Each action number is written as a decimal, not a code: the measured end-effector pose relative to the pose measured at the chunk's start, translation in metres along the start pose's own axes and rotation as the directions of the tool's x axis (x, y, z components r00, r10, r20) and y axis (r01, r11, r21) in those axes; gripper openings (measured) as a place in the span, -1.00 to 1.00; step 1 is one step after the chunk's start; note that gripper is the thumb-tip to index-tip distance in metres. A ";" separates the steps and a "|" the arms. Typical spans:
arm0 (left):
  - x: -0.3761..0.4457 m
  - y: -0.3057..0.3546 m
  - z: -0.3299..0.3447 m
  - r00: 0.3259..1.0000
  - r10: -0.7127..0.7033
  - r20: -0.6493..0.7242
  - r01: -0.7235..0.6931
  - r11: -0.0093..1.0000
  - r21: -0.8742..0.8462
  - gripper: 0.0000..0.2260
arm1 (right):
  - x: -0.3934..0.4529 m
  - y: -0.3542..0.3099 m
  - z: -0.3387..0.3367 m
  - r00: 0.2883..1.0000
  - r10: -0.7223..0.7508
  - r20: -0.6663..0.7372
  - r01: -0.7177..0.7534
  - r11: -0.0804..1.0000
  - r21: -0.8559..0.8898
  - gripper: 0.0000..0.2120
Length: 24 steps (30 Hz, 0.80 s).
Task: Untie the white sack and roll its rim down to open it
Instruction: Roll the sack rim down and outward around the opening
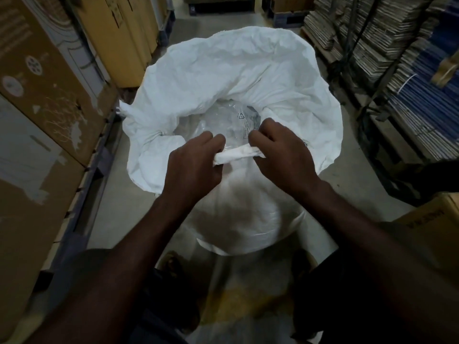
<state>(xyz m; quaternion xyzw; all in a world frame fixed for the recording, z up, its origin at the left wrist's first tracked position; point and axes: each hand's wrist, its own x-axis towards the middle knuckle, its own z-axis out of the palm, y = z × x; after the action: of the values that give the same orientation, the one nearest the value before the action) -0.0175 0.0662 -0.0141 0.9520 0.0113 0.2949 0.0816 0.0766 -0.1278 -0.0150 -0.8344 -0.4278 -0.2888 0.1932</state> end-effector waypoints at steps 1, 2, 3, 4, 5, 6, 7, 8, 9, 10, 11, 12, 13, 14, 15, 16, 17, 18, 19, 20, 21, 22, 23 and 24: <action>0.000 0.002 0.001 0.999 0.028 0.022 -0.027 0.999 -0.030 -0.80 | -0.001 -0.003 0.001 0.998 0.020 -0.066 -0.021 1.000 -0.007 -0.89; 0.000 0.003 0.000 0.996 0.062 0.072 -0.056 0.995 -0.083 -0.74 | -0.004 -0.006 0.004 0.995 0.031 -0.094 -0.033 0.999 -0.017 -0.89; 0.000 0.004 -0.001 0.986 0.099 0.134 -0.080 0.987 -0.137 -0.66 | -0.008 -0.008 0.009 0.995 0.038 -0.094 -0.041 0.999 -0.029 -0.88; -0.002 0.005 -0.002 0.975 0.129 0.183 -0.096 0.979 -0.180 -0.59 | -0.012 -0.008 0.013 0.995 0.045 -0.085 -0.048 0.998 -0.043 -0.88; -0.005 0.006 -0.003 0.968 0.144 0.205 -0.104 0.976 -0.194 -0.58 | -0.015 -0.007 0.018 0.996 0.044 -0.083 -0.049 0.997 -0.061 -0.88; -0.009 0.007 -0.003 0.970 0.144 0.194 -0.111 0.979 -0.169 -0.64 | -0.015 -0.006 0.021 0.995 0.028 -0.093 -0.036 0.996 -0.080 -0.87; -0.011 0.006 -0.001 0.979 0.131 0.158 -0.112 0.986 -0.124 -0.72 | -0.014 -0.006 0.023 0.994 -0.003 -0.107 -0.008 0.995 -0.102 -0.86; -0.011 0.004 0.001 0.988 0.106 0.116 -0.097 0.992 -0.083 -0.76 | -0.013 -0.007 0.024 0.992 -0.041 -0.116 0.026 0.991 -0.131 -0.83; -0.011 0.002 0.003 0.993 0.081 0.091 -0.076 0.995 -0.057 -0.77 | -0.013 -0.008 0.026 0.990 -0.070 -0.120 0.051 0.986 -0.157 -0.80; -0.012 0.000 0.007 0.994 0.062 0.089 -0.059 0.998 -0.039 -0.76 | -0.014 -0.009 0.027 0.989 -0.084 -0.121 0.063 0.983 -0.172 -0.78; -0.013 0.000 0.012 0.994 0.050 0.092 -0.048 0.998 -0.028 -0.76 | -0.015 -0.010 0.027 0.989 -0.096 -0.111 0.076 0.982 -0.173 -0.78; -0.015 0.002 0.017 0.994 0.035 0.103 -0.033 0.999 -0.016 -0.74 | -0.015 -0.008 0.027 0.990 -0.116 -0.085 0.102 0.982 -0.158 -0.79; -0.017 0.003 0.021 0.993 0.012 0.116 -0.011 1.000 -0.014 -0.72 | -0.017 -0.005 0.029 0.989 -0.147 -0.034 0.141 0.982 -0.124 -0.82; -0.019 0.005 0.025 0.992 -0.012 0.125 0.014 1.000 -0.021 -0.72 | -0.019 -0.001 0.031 0.983 -0.181 0.031 0.183 0.980 -0.081 -0.84; -0.019 0.005 0.028 0.990 -0.029 0.135 0.034 0.999 -0.035 -0.73 | -0.020 0.004 0.033 0.974 -0.203 0.101 0.208 0.977 -0.039 -0.82; -0.018 0.004 0.029 0.989 -0.034 0.144 0.042 0.998 -0.054 -0.75 | -0.021 0.007 0.034 0.963 -0.215 0.164 0.219 0.976 -0.005 -0.79; -0.017 0.002 0.030 0.989 -0.023 0.149 0.036 0.996 -0.083 -0.75 | -0.022 0.010 0.034 0.954 -0.221 0.202 0.222 0.975 0.020 -0.78; -0.017 -0.001 0.032 0.987 -0.005 0.162 0.024 0.993 -0.116 -0.76 | -0.023 0.011 0.034 0.952 -0.224 0.209 0.221 0.975 0.038 -0.80; -0.018 -0.002 0.031 0.980 0.009 0.198 0.024 0.986 -0.164 -0.76 | -0.023 0.012 0.032 0.959 -0.209 0.190 0.204 0.978 0.045 -0.83; -0.020 0.000 0.031 0.966 0.014 0.259 0.045 0.974 -0.222 -0.73 | -0.023 0.012 0.029 0.973 -0.175 0.148 0.171 0.985 0.034 -0.85; -0.023 0.002 0.029 0.944 0.018 0.328 0.081 0.955 -0.287 -0.66 | -0.022 0.014 0.026 0.987 -0.124 0.100 0.123 0.992 0.013 -0.85; -0.025 0.004 0.027 0.917 0.019 0.397 0.127 0.933 -0.338 -0.59 | -0.021 0.014 0.023 0.996 -0.067 0.055 0.067 0.998 -0.003 -0.83; -0.026 0.005 0.026 0.892 0.011 0.452 0.183 0.906 -0.382 -0.54 | -0.019 0.013 0.019 1.000 -0.010 0.027 0.011 1.000 -0.012 -0.81; -0.024 0.002 0.028 0.868 -0.025 0.496 0.265 0.869 -0.419 -0.51 | -0.019 0.012 0.016 0.999 0.038 0.018 -0.038 0.999 -0.012 -0.80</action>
<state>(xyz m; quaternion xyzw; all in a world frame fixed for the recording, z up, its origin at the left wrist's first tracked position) -0.0219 0.0582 -0.0500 0.9415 -0.0077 0.0390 0.3346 0.0832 -0.1369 -0.0404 -0.8461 -0.4118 -0.2801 0.1898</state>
